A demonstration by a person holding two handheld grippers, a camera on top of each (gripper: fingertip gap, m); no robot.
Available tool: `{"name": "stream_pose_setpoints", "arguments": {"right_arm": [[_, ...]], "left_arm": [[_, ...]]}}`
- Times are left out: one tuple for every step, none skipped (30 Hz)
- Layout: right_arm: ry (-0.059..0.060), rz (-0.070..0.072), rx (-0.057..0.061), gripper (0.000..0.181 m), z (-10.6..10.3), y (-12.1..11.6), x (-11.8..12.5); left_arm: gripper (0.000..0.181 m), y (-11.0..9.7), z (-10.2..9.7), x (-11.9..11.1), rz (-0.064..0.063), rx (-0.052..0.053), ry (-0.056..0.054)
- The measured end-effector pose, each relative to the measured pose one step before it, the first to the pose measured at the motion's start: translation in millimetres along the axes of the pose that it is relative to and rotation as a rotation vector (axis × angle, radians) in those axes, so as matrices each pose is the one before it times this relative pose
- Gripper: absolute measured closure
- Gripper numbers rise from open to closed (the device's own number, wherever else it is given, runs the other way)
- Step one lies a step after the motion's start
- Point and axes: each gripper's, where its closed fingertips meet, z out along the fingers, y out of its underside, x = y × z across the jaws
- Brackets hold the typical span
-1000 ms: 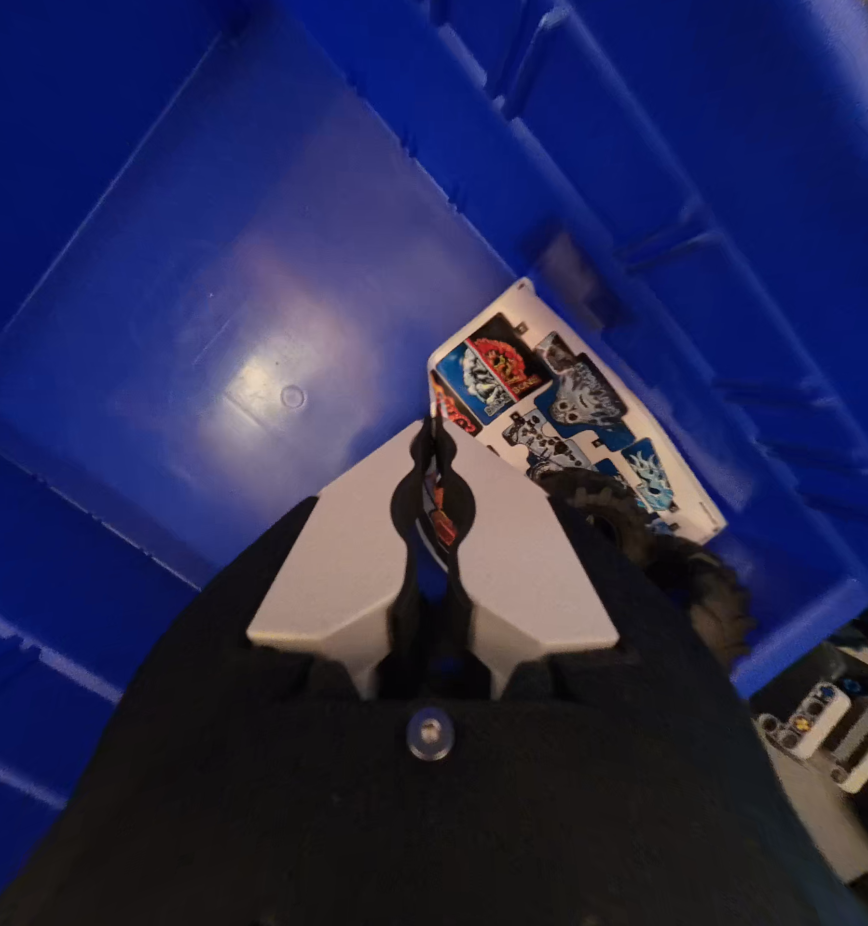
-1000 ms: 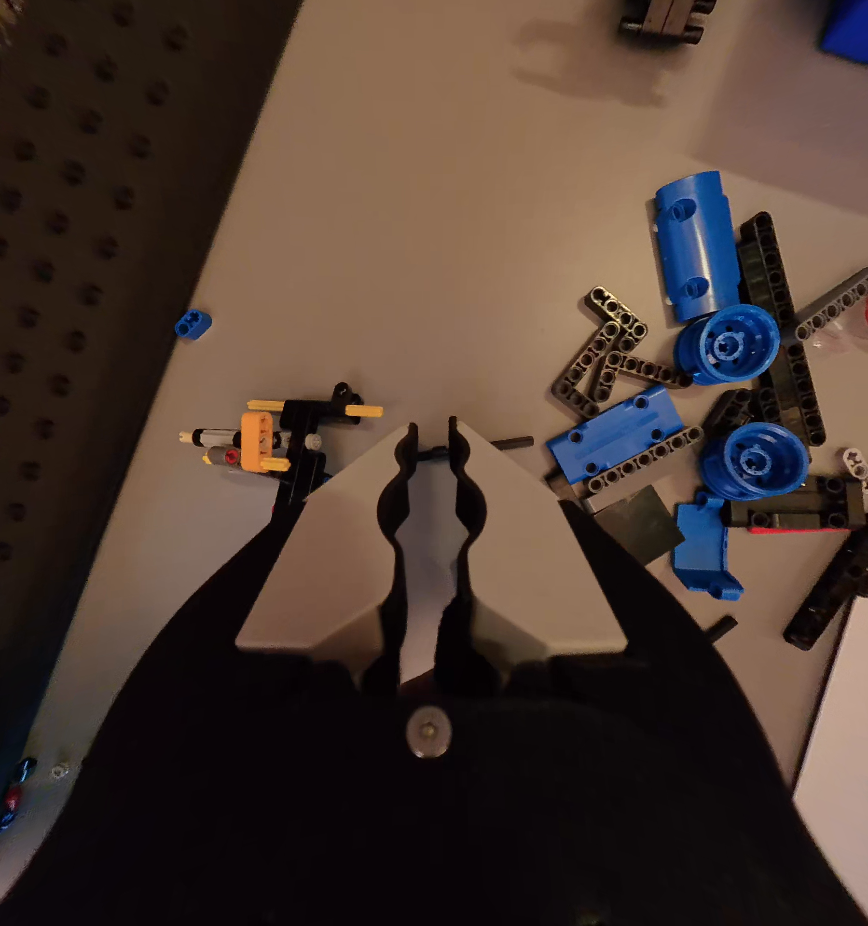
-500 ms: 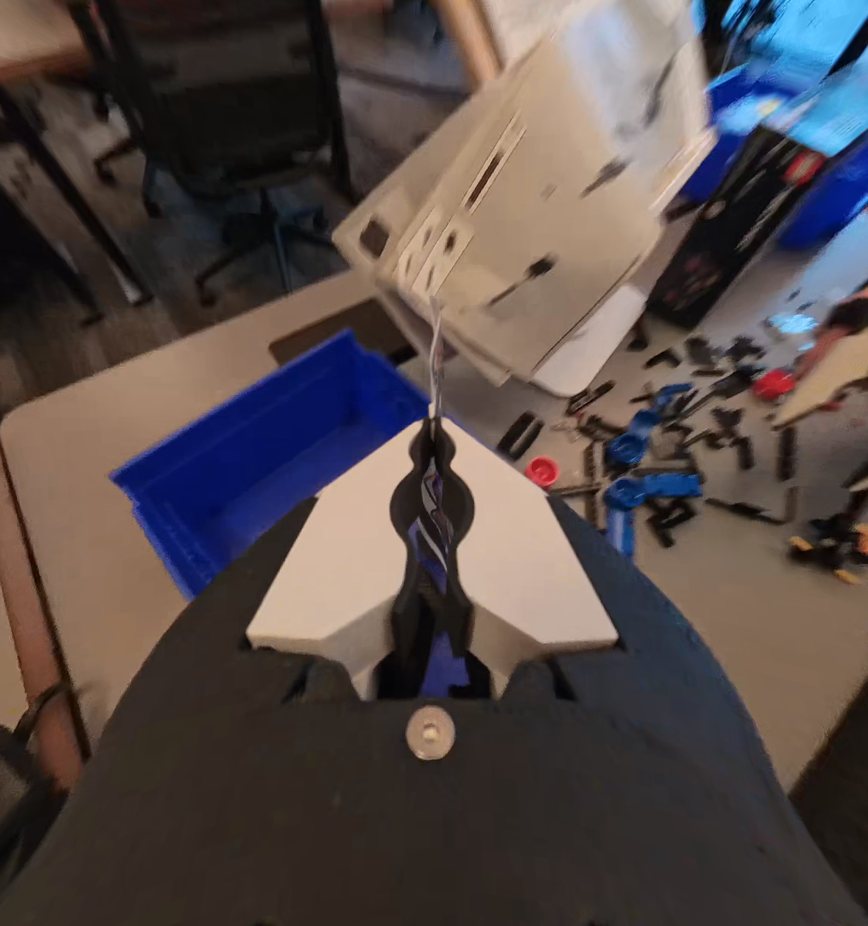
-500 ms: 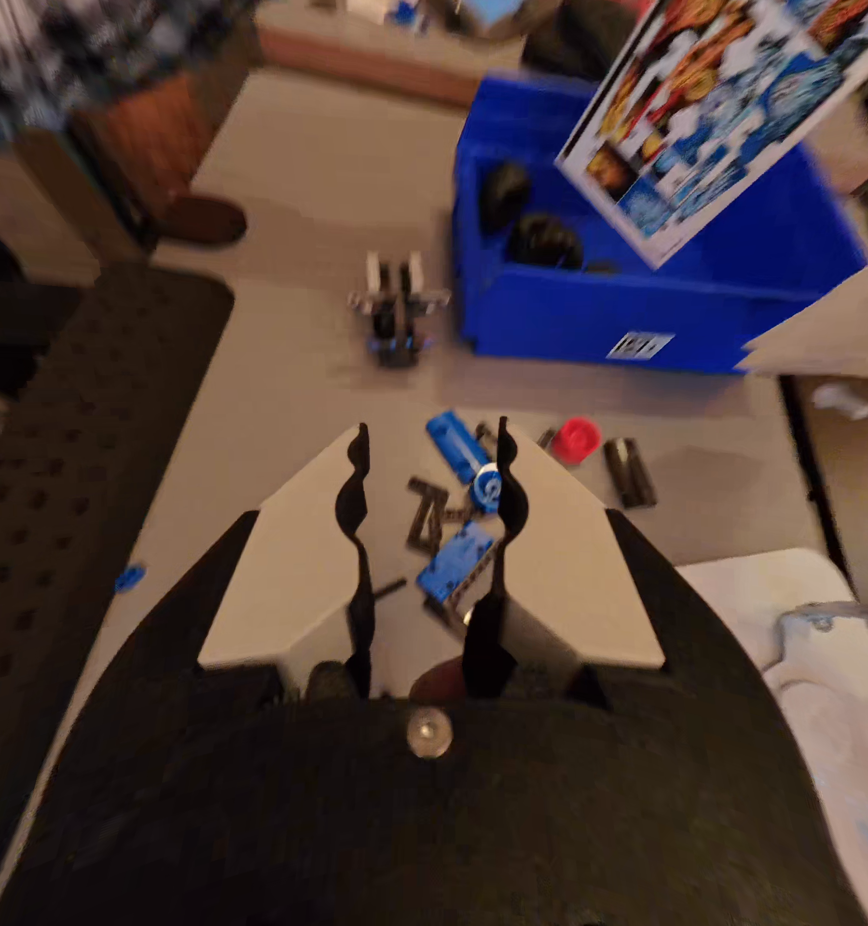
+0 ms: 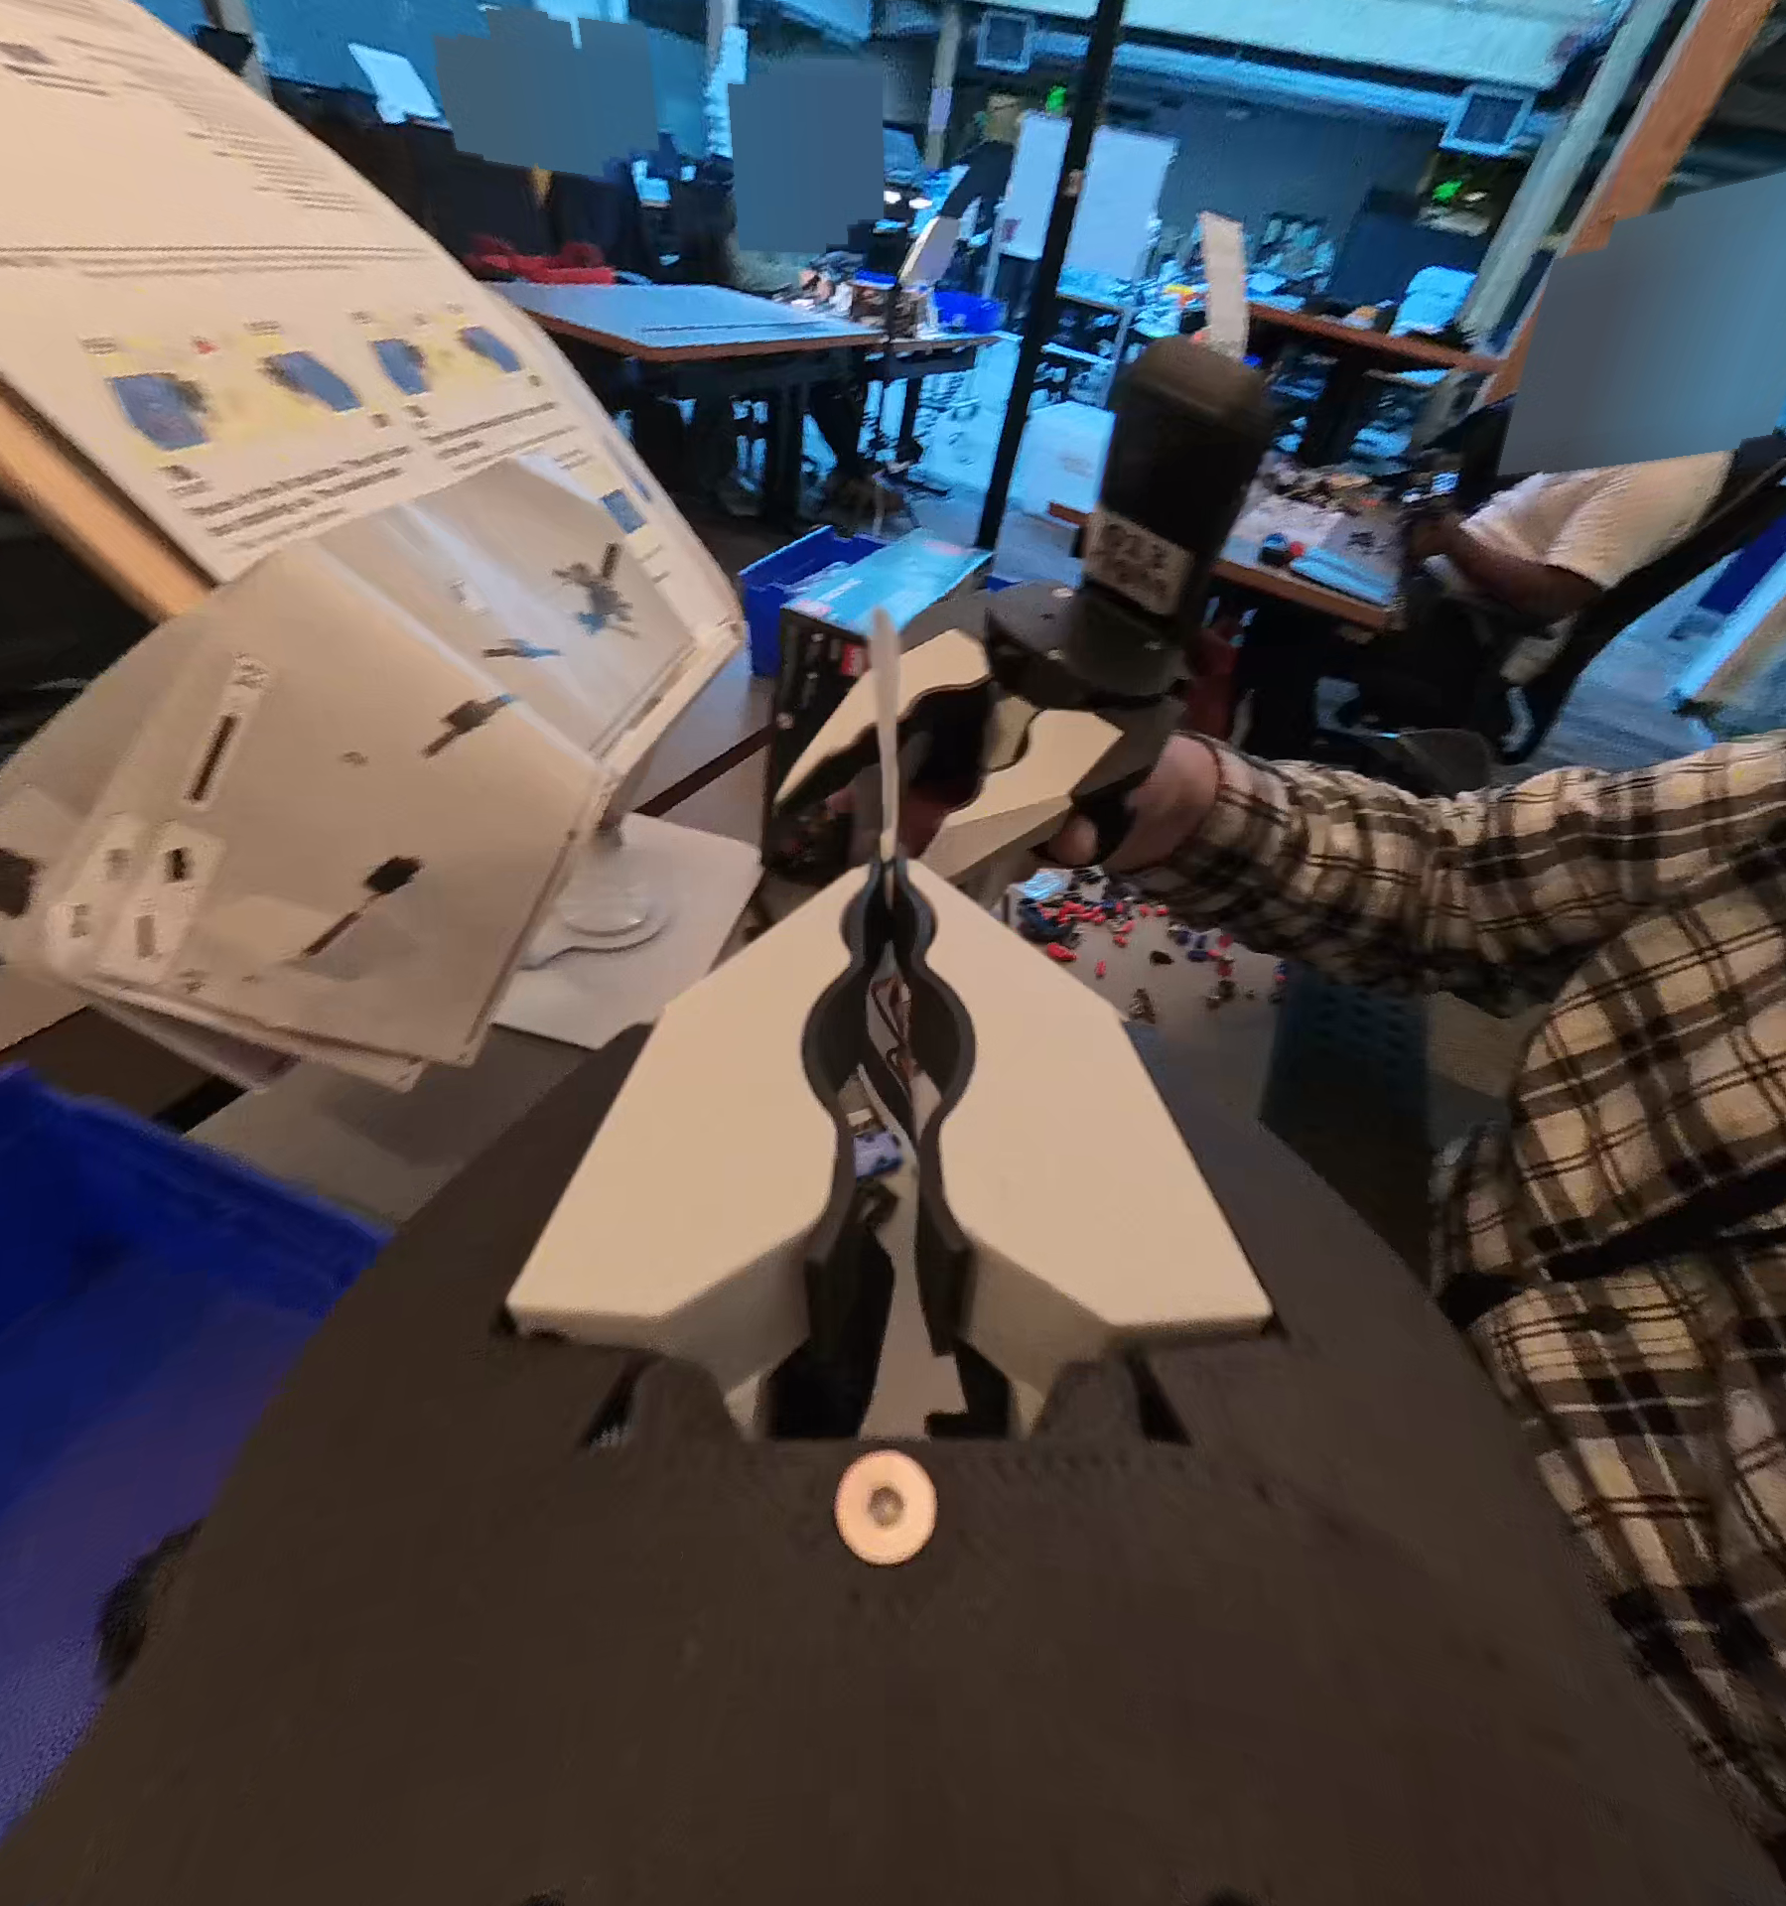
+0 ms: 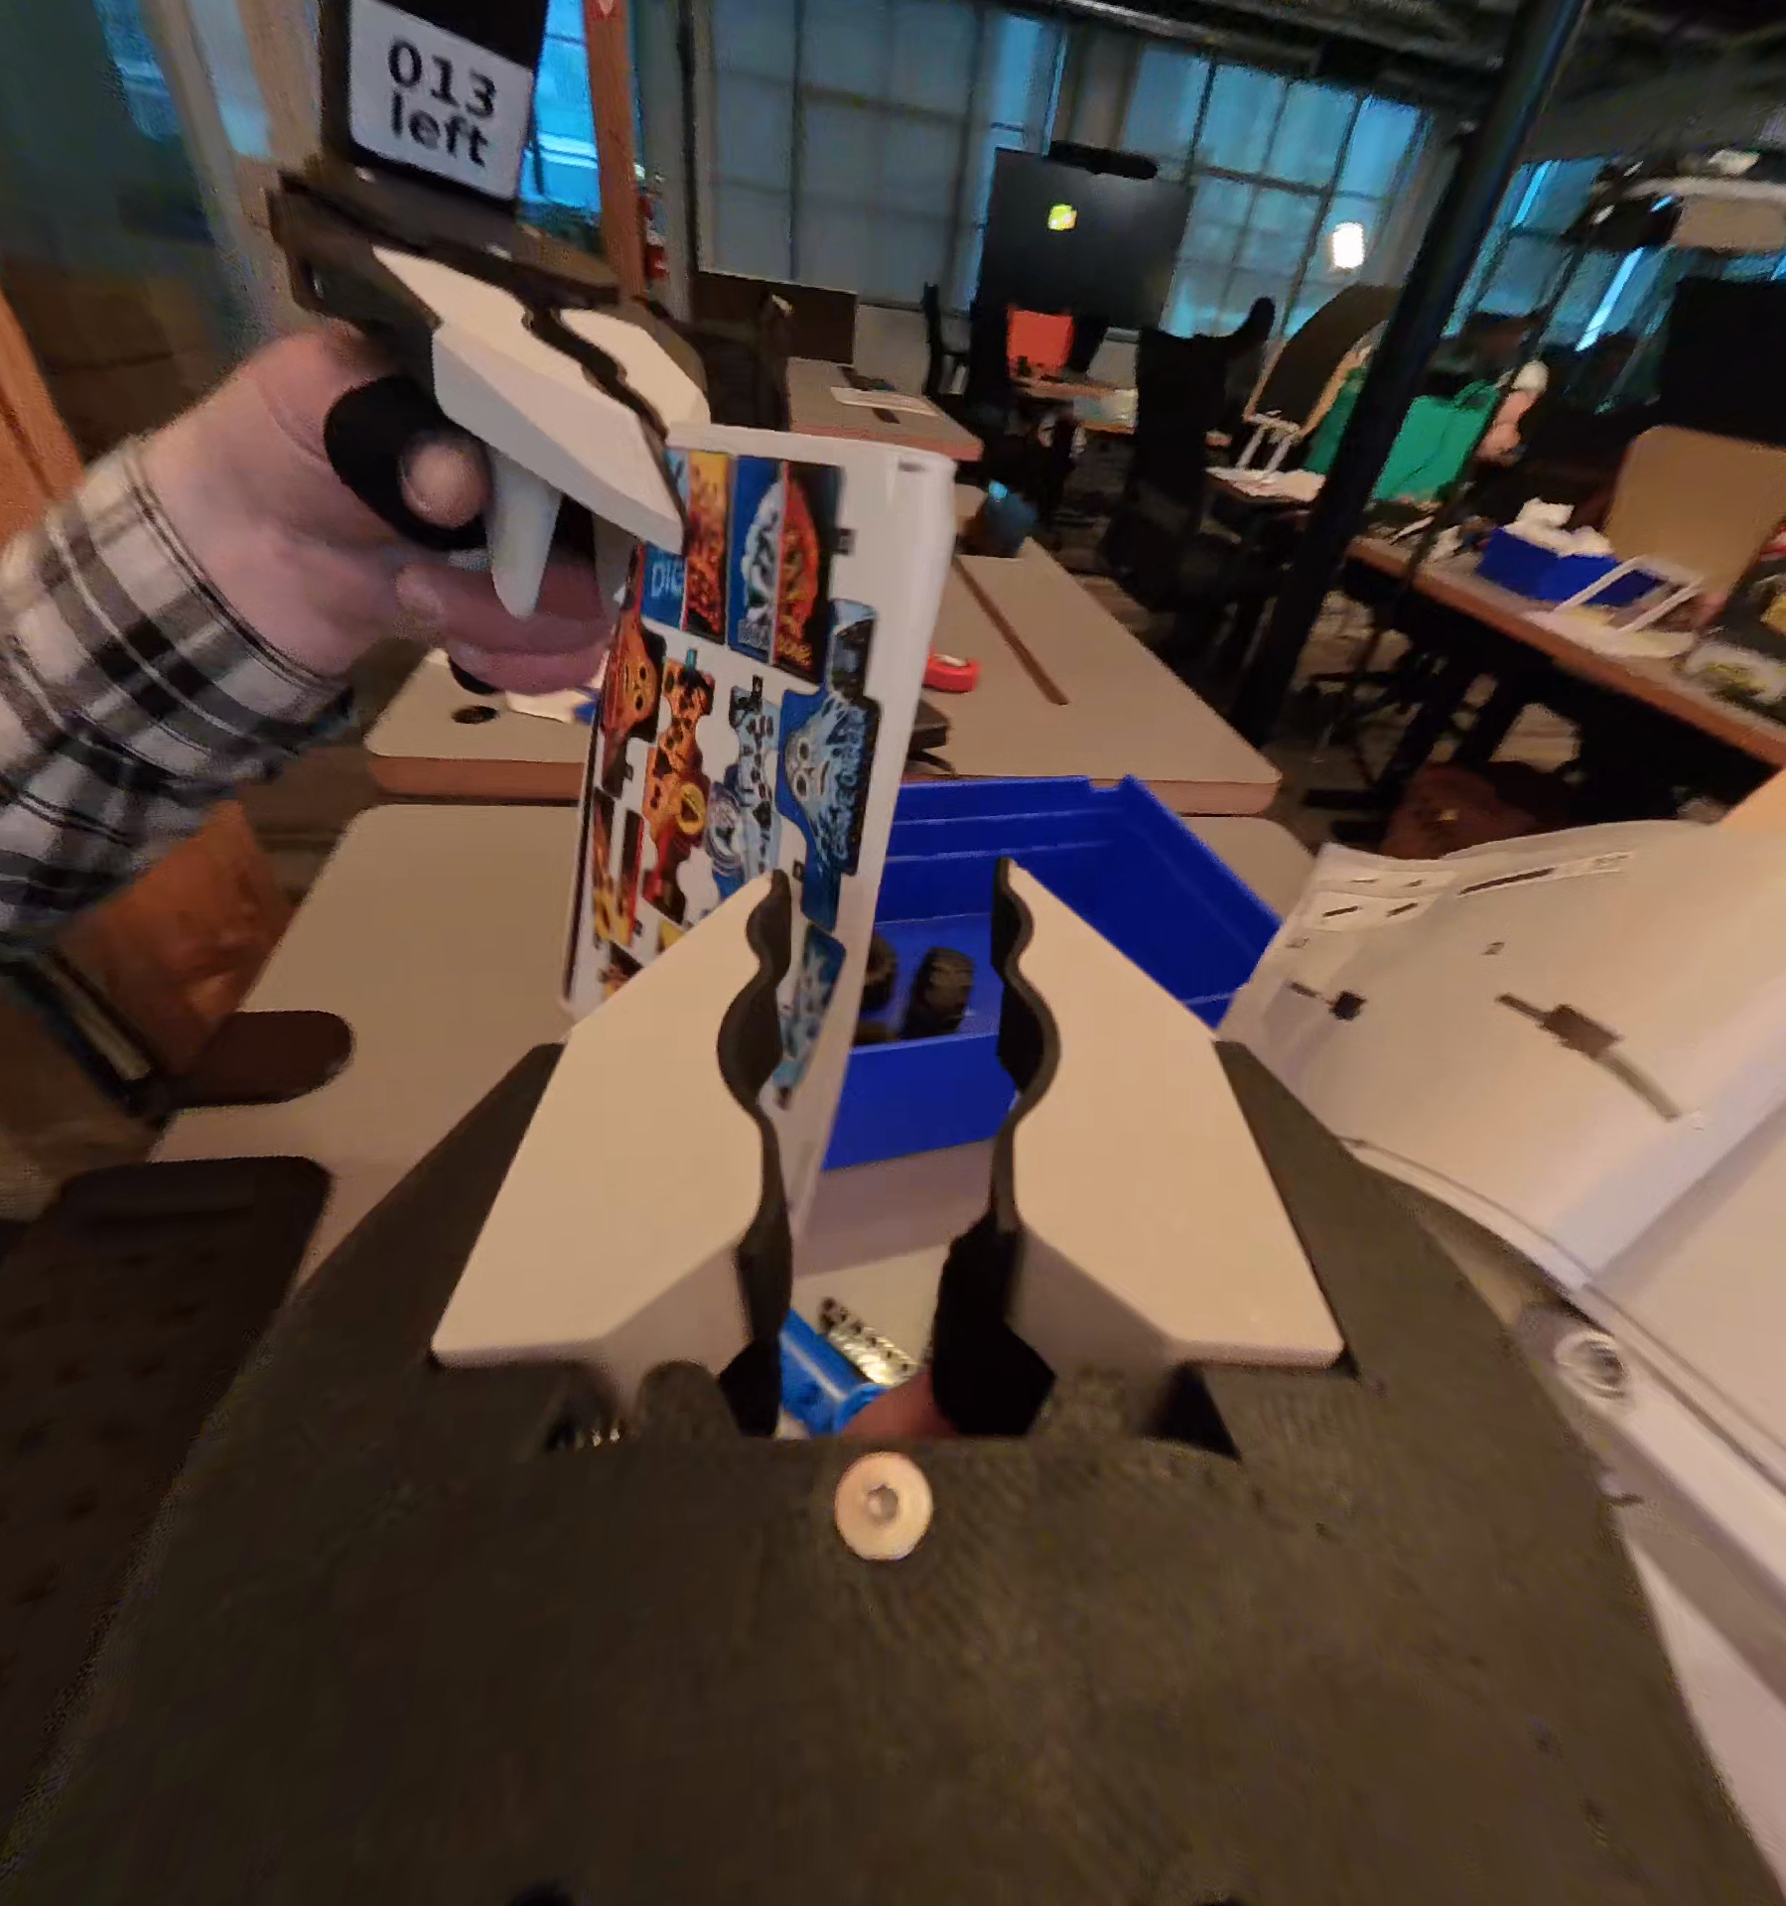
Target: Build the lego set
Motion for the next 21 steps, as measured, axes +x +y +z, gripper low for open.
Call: {"name": "stream_pose_setpoints", "arguments": {"right_arm": [[-0.0435,0.0363,0.0082,0.146,-0.36,-0.33,-5.09],[-0.0624,0.0294,0.0145,0.156,-1.46,-1.19,-8.44],[-0.0523,0.0201,0.0163,0.181,-2.26,-1.41,-7.64],[-0.0121,0.0171,0.0089,0.181,-2.32,-0.41,-2.15],[-0.0083,0.0163,0.0077,0.181,-3.01,-0.52,-1.49],[-0.0174,0.0269,0.0162,0.181,-4.0,-1.91,-2.76],[-0.0093,0.0353,0.0242,0.181,-4.41,-3.08,-1.36],[-0.0059,0.0366,0.0268,0.181,-4.83,-3.48,-0.7],[-0.0155,0.0356,0.0287,0.181,-4.98,-3.82,-2.19],[-0.0123,0.0338,0.0271,0.181,-4.91,-3.42,-1.9],[-0.0055,0.0268,0.0246,0.181,-4.62,-3.01,-1.25],[-0.0065,0.0209,0.018,0.181,-4.25,-1.97,-1.57],[-0.007,0.0174,0.0112,0.181,-3.58,-0.87,-1.93],[-0.0066,0.0146,0.0122,0.181,-3.3,-0.91,-2.13],[-0.0089,0.015,0.0126,0.181,-2.93,-0.96,-2.53],[-0.0094,0.0132,0.0122,0.181,-2.61,-0.82,-2.74],[-0.0053,0.0092,0.0097,0.181,-2.38,-0.64,-2.24],[0.003,0.0037,0.0078,0.181,-2.23,-0.34,-1.02],[0.0061,0.0022,0.008,0.181,-2.61,-0.59,-0.39],[0.0051,0.0044,0.0112,0.181,-2.88,-1.25,-0.39],[0.0069,0.0049,0.0103,0.181,-3.25,-1.28,0.01]], "left_arm": [[0.181,0.46,3.06,3.9,-0.0064,0.006,0.0176],[0.181,0.59,2.99,1.44,-0.0077,0.0049,0.0065],[0.181,0.98,2.55,1.65,-0.0027,0.0036,0.0094],[0.179,-0.7,1.47,0.86,-0.0004,0.0135,0.0039],[0.172,-1.2,0.67,-0.74,0.0012,0.0169,-0.0077],[0.162,-1.74,-0.2,0.56,0.0006,0.0231,-0.0011],[0.153,-1.24,-0.53,0.3,-0.0096,0.0216,-0.0003],[0.145,-0.04,-0.91,-1.03,-0.0099,0.0167,-0.0075],[0.14,0.28,-1.23,-1.05,-0.0041,0.0186,-0.0075],[0.137,0.43,-0.93,0.94,-0.0117,0.0227,0.0074],[0.136,2.02,0.41,2.72,-0.0205,0.0174,0.0203],[0.136,4.51,2.16,3.85,-0.0163,0.0051,0.0247],[0.134,7.2,4.33,4.86,-0.0083,-0.0103,0.0254],[0.133,7.69,5.83,3.43,-0.0021,-0.0139,0.013],[0.134,6.07,6.77,2.87,0.001,-0.0042,0.0078],[0.138,5.48,6.93,3.62,-0.0022,-0.004,0.015],[0.146,3.98,6.18,2.15,-0.0015,0.0003,0.0074],[0.157,2.37,4.84,1.16,0.0024,0.0082,0.0003],[0.166,1.2,3.46,2.9,0.0,0.0136,0.012],[0.173,0.0,2.28,2.5,-0.0064,0.0193,0.0115],[0.175,-0.47,1.07,-0.06,-0.0061,0.019,-0.004]]}}
